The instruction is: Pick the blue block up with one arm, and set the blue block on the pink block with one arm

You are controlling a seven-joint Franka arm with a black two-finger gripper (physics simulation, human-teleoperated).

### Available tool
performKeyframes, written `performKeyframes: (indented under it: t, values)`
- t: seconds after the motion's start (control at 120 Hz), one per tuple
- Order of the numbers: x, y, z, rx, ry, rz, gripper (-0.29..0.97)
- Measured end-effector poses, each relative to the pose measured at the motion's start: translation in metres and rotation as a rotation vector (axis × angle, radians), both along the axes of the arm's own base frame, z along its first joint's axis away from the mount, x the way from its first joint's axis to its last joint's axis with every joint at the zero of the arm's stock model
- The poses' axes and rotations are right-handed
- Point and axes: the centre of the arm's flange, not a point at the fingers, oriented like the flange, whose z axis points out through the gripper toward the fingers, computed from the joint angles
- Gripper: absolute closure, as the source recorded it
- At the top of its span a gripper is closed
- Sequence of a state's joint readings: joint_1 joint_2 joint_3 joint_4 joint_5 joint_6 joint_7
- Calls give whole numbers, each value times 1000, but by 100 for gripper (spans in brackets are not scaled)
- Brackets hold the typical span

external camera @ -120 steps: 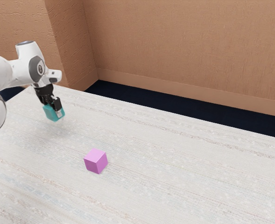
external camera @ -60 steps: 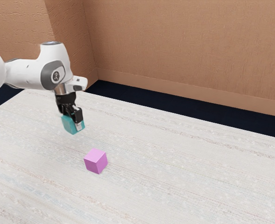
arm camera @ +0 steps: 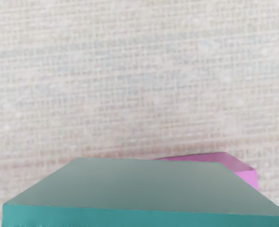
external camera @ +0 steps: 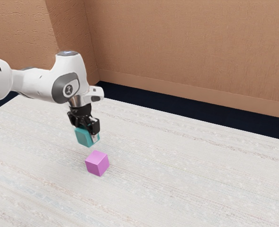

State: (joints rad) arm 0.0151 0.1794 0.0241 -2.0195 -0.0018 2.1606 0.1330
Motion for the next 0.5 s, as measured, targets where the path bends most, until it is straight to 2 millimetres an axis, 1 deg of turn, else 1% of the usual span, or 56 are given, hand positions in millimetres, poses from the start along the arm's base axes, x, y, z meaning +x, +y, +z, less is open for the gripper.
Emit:
performKeyframes:
  t: [0.067, 0.192, 0.283, 0.5]
  values:
    - [-1, -6, -9, 1, 8, 15, 30]
    - [-1, -6, -23, 4, 18, 54, 29]
    - [-4, -9, -24, 5, 13, 74, 29]
    - [-25, -21, -21, 3, 7, 101, 29]
